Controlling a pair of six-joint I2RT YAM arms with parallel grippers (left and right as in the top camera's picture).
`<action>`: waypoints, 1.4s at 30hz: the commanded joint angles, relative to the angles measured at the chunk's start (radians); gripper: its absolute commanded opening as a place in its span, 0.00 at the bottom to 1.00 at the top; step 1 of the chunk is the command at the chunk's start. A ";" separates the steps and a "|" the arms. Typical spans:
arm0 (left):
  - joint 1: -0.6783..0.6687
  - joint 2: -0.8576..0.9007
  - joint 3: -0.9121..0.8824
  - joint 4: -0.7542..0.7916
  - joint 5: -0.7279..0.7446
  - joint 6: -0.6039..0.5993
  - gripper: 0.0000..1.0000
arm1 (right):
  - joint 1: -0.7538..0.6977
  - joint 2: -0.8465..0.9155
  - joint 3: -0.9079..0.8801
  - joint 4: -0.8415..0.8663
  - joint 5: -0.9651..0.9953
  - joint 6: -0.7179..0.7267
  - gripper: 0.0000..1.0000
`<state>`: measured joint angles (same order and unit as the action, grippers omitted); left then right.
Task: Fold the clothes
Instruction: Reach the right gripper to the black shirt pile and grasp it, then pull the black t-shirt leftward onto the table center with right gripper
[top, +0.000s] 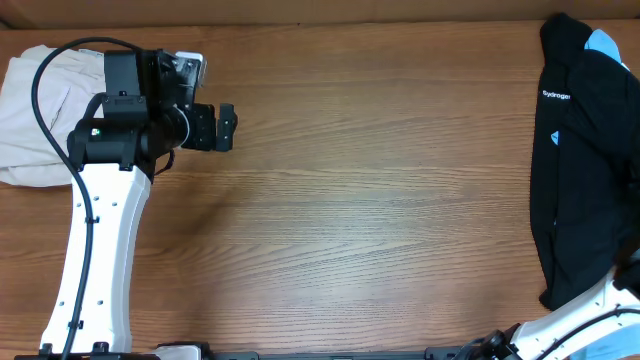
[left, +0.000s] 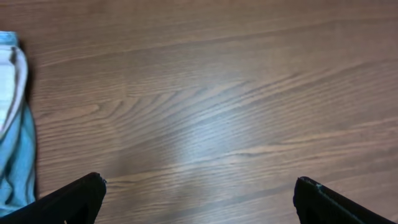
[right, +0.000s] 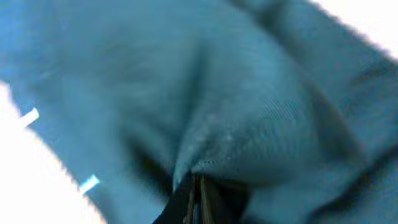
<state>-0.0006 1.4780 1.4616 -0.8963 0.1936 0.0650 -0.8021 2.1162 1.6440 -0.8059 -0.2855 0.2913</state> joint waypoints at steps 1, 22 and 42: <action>0.016 0.005 0.033 0.014 -0.097 -0.079 1.00 | 0.131 -0.195 0.047 -0.041 -0.137 -0.081 0.04; 0.401 0.005 0.081 0.035 -0.179 -0.038 1.00 | 1.494 -0.321 0.047 -0.042 -0.106 -0.052 0.27; 0.050 0.121 0.078 -0.018 0.033 0.149 1.00 | 0.780 -0.051 0.044 -0.119 0.101 0.003 0.59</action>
<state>0.0830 1.5581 1.5158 -0.9112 0.2104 0.1883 -0.0193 2.0087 1.6798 -0.9546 -0.1898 0.3134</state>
